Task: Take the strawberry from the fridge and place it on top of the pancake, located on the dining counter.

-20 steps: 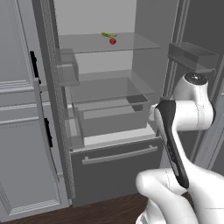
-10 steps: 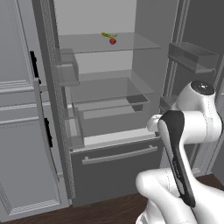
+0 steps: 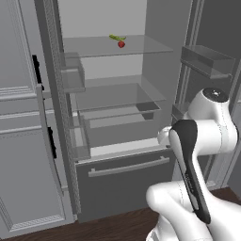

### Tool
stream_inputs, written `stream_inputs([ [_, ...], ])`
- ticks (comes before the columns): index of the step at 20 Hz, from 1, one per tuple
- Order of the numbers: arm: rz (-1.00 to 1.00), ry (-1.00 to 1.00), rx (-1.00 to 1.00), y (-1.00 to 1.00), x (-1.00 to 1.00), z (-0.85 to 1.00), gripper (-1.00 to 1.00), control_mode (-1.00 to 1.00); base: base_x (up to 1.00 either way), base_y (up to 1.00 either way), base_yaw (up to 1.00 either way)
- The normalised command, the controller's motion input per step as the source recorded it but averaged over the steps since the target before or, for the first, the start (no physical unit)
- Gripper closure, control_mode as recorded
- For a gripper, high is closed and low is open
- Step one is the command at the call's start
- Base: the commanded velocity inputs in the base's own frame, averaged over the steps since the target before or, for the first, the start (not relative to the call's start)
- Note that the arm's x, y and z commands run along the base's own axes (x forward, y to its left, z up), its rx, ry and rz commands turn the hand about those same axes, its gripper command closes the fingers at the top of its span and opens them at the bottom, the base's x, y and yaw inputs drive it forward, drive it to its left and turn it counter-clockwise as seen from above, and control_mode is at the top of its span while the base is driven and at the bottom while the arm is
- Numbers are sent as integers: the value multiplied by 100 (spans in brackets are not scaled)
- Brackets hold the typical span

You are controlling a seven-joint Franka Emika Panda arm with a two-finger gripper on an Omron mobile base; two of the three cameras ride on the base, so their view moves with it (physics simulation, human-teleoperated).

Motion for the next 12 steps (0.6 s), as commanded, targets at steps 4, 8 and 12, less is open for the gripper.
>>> stream_inputs([
  [4, 1, 2, 0, 0, 0, 0, -100, -100, 0, 0, 0],
  [8, 0, 0, 0, 0, 0, 0, -100, -100, 0, 0, 0],
  [12, 0, 0, 0, 0, 0, 0, -100, 100, 1, 0, 0],
])
